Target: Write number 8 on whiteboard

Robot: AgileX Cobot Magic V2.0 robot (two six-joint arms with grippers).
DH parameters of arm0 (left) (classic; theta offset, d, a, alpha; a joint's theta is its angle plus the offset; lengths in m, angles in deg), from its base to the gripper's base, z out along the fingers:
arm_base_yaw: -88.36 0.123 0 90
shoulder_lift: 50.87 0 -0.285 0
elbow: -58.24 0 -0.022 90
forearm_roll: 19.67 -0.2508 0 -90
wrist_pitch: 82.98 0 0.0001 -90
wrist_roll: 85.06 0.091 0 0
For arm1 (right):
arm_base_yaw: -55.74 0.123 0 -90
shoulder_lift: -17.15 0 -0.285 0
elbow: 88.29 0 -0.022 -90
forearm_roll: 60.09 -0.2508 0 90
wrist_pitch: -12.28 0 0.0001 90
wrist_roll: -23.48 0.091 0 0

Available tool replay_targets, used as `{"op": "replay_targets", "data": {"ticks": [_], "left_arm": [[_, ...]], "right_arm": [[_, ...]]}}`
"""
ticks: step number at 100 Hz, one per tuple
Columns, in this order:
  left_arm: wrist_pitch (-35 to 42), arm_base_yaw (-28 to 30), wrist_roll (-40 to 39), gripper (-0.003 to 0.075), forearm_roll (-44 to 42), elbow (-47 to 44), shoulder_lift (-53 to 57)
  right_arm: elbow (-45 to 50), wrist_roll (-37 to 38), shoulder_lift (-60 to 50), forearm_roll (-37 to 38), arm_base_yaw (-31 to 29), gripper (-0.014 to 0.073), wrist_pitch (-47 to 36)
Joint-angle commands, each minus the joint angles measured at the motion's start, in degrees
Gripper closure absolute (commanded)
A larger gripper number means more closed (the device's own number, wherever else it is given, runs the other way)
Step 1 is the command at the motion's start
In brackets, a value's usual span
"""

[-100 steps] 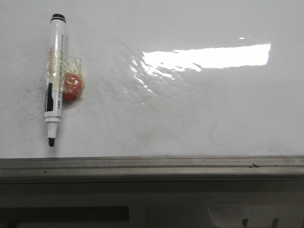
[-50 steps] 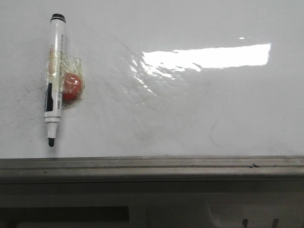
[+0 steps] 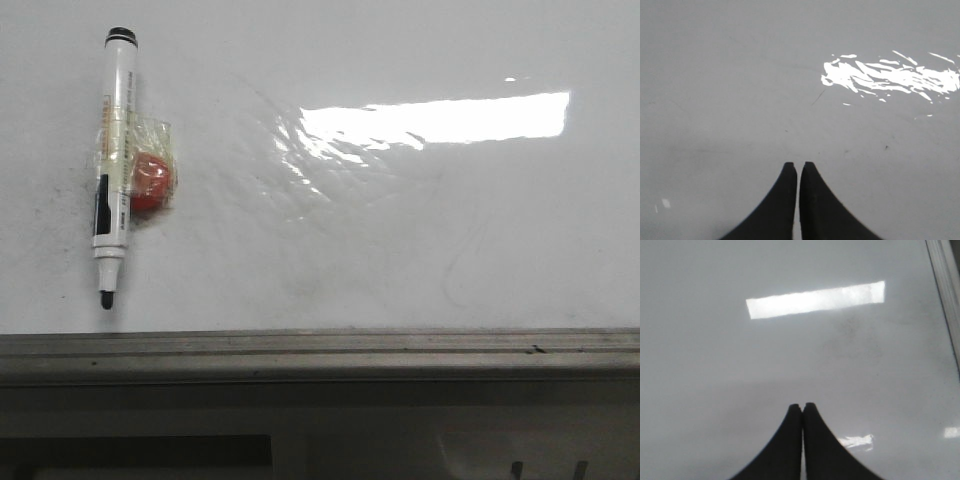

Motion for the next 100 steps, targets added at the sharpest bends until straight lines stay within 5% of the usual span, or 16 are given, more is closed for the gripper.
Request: {"op": "replay_targets", "data": {"ticks": [1,30,51,59,77,100], "left_arm": [[5.1,0.0,-0.4,0.0741,0.1,4.5,1.7],[-1.8,0.0,-0.4,0.0741,-0.1,13.8,-2.8],[-2.9,0.0,-0.4,0.0736,-0.1,14.4,-5.8],[-4.0,-0.1,-0.4,0.0658,0.3,14.4,-7.3],[1.4,-2.6,-0.4,0.0356,0.3,14.4,-10.0],[8.8,-14.3,-0.4,0.0369,-0.5,14.4,-14.8]], "right_arm": [[-4.6,-0.4,1.2,0.0,-0.3,0.0657,0.9],[-15.5,-0.6,9.4,-0.2,2.3,0.0657,15.5],[-17.6,-0.6,11.4,-0.2,2.6,0.0657,15.8],[-17.6,-0.6,11.4,-0.2,2.6,0.0657,15.9],[-17.2,-0.6,11.4,-0.2,2.6,0.0657,16.9],[-17.2,-0.6,11.4,-0.2,2.6,0.0657,16.7]]}}
